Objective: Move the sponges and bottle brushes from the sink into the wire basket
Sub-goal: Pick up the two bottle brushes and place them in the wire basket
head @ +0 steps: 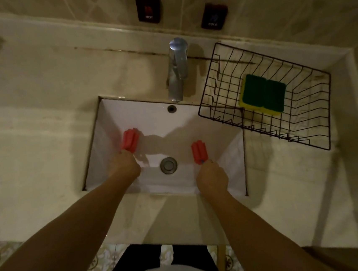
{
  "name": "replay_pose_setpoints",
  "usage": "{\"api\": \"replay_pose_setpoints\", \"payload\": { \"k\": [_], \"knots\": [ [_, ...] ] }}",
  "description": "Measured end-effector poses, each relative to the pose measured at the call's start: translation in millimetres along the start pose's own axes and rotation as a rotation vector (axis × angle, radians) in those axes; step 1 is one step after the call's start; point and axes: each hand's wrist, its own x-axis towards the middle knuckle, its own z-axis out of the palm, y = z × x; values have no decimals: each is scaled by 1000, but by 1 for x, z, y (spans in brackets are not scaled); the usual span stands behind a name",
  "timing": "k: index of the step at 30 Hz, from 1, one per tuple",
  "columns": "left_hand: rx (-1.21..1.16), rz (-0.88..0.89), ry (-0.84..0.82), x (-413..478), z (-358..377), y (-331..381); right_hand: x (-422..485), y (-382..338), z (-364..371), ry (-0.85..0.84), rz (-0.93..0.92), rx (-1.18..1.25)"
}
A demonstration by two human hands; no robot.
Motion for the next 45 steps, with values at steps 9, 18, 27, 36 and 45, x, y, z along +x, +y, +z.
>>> {"api": "replay_pose_setpoints", "payload": {
  "k": [9,18,27,36,45],
  "knots": [
    [45,82,5,-9,6,1,-2,-6,-2,8,-64,101],
    [-56,128,91,-39,-16,2,-25,-27,-29,134,-192,189],
    [-114,258,249,-77,-59,11,-50,-50,-85,295,-364,238],
    [-78,449,323,-95,-69,34,-58,-37,-115,384,-378,213],
    [-120,593,262,-121,-55,114,-50,23,-151,498,-213,267]
  ]
}}
